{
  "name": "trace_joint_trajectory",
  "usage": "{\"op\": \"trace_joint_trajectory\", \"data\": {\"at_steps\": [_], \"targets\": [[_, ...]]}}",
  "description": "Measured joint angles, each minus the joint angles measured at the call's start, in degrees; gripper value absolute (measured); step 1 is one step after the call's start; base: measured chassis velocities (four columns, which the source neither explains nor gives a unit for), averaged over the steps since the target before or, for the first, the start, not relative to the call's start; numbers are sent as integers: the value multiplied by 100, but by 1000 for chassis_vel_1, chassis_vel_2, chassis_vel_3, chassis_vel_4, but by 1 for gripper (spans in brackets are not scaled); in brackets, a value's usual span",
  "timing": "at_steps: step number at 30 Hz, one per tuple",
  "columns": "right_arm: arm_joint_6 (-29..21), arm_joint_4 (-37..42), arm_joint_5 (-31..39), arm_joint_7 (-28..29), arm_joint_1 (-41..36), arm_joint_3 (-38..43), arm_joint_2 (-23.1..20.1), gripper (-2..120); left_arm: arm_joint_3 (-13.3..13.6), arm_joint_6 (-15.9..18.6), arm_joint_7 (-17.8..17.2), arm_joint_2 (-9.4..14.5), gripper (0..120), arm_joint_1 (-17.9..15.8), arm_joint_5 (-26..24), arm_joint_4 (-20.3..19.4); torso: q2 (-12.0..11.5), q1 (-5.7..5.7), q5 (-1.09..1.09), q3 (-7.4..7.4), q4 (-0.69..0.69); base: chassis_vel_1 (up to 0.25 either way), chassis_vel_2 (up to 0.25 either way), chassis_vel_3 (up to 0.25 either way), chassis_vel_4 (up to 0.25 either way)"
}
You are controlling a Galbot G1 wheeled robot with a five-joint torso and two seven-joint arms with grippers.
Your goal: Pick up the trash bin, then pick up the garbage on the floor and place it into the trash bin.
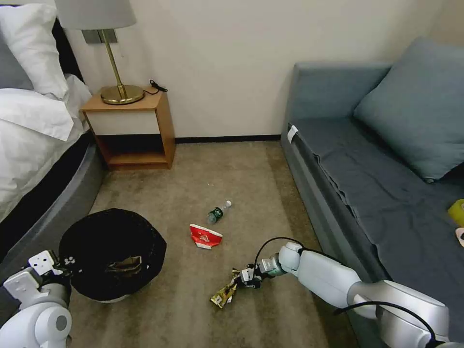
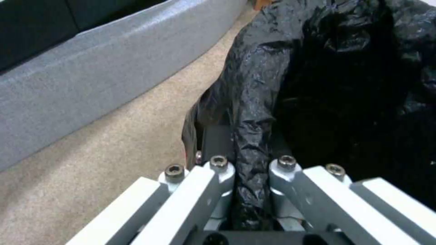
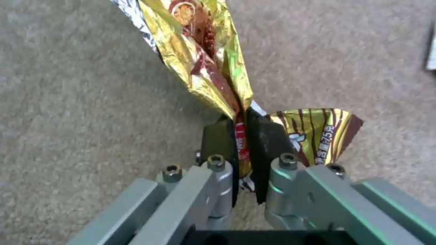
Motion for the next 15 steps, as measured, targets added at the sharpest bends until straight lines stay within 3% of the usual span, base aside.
{"op": "trace_joint_trajectory", "data": {"at_steps": [15], "targets": [[61, 400, 359, -69, 144, 258, -296, 2, -4, 20, -4, 6, 4, 6, -2, -32, 0, 0, 0, 0, 0, 0, 0, 0, 0]]}}
